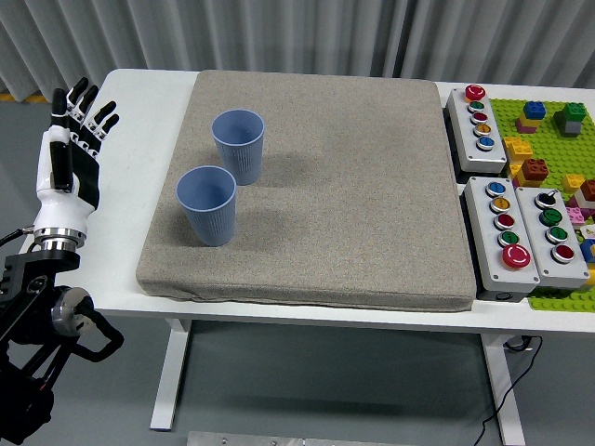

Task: Pick cup pour cup place

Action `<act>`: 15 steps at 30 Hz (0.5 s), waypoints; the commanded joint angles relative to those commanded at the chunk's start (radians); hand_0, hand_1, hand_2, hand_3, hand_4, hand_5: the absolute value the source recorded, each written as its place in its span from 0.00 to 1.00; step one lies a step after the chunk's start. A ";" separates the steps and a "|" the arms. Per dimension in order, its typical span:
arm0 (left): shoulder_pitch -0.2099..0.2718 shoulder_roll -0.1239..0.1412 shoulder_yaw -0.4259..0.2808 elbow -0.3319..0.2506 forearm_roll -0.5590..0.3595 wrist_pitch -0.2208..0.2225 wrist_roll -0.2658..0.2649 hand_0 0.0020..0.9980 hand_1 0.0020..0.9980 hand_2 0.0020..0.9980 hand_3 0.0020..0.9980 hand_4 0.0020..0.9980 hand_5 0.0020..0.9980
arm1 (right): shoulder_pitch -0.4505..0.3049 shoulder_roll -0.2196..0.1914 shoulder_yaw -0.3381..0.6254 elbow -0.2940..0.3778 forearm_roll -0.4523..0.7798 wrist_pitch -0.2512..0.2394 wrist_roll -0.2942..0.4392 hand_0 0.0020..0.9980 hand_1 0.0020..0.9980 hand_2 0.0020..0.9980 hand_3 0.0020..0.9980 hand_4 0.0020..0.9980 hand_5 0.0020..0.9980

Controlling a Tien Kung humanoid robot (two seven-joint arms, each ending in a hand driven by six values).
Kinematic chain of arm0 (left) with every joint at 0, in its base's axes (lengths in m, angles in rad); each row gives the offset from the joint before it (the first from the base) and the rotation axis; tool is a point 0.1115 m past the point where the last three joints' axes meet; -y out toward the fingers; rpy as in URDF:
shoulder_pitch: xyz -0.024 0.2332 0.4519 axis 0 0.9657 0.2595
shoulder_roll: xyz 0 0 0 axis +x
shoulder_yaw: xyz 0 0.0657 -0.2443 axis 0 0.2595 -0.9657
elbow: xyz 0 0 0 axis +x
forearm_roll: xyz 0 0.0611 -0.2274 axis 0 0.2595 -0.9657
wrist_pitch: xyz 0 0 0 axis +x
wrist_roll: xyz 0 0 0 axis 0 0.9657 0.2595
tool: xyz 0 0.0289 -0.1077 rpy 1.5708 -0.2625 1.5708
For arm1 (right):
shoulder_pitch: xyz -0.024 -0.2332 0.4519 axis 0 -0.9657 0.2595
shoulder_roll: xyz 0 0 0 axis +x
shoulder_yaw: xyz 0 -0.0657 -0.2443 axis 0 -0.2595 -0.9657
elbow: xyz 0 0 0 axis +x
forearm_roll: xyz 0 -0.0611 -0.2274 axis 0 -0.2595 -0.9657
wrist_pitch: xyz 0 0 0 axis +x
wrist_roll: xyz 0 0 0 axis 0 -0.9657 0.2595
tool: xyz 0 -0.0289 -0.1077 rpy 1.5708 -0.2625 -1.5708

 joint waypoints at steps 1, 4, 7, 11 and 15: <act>-0.001 -0.003 -0.001 0.007 -0.033 -0.010 -0.001 0.78 0.78 0.91 0.85 0.87 1.00 | 0.000 0.000 0.000 0.000 0.000 0.000 0.000 0.64 0.60 0.51 0.58 0.00 0.00; -0.003 -0.007 -0.002 0.018 -0.097 -0.035 -0.002 0.78 0.78 0.91 0.85 0.87 1.00 | 0.000 0.000 0.000 0.000 0.001 -0.001 0.000 0.64 0.60 0.51 0.58 0.00 0.00; -0.002 -0.010 -0.004 0.025 -0.128 -0.047 -0.001 0.78 0.77 0.90 0.85 0.86 1.00 | 0.000 0.001 0.000 0.000 0.002 -0.002 0.000 0.64 0.60 0.51 0.58 0.00 0.00; -0.002 -0.012 -0.005 0.028 -0.117 -0.047 0.002 0.78 0.77 0.90 0.85 0.86 1.00 | 0.000 0.001 0.001 0.000 0.001 -0.002 0.000 0.64 0.60 0.51 0.58 0.00 0.00; -0.003 -0.013 -0.004 0.028 -0.101 -0.045 0.007 0.78 0.77 0.90 0.85 0.86 1.00 | 0.001 0.000 -0.001 0.000 0.004 -0.003 0.000 0.64 0.60 0.51 0.58 0.00 0.00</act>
